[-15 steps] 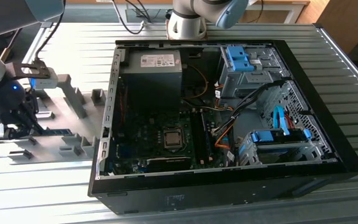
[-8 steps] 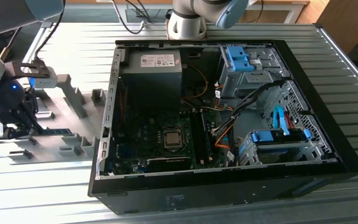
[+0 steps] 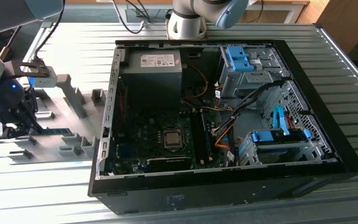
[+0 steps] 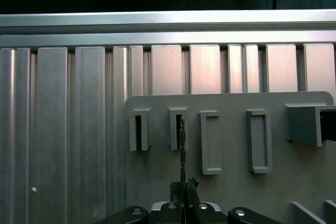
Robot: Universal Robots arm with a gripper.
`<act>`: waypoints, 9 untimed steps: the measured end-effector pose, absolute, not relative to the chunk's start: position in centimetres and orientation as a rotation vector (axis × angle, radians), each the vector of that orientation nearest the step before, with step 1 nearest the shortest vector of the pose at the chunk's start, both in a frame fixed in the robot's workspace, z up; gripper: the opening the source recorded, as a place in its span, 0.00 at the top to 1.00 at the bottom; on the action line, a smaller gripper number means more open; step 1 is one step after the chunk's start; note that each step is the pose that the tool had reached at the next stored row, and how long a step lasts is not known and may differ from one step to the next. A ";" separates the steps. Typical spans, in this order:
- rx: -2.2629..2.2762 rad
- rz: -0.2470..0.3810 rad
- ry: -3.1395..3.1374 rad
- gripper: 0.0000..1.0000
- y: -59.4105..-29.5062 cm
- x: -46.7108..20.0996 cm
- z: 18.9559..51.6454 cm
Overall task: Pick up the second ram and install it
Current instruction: 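Pick up the second ram and move it above second insertion slot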
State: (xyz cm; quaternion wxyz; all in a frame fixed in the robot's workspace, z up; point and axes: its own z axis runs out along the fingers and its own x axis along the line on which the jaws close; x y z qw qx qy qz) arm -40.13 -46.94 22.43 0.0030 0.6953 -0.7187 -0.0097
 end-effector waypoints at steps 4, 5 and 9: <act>2.180 -0.030 -2.253 0.86 -46.9 -40.1 22.5; 2.180 -0.030 -2.253 0.86 -46.9 -40.1 22.6; 2.180 -0.030 -2.253 0.86 -46.9 -40.1 22.8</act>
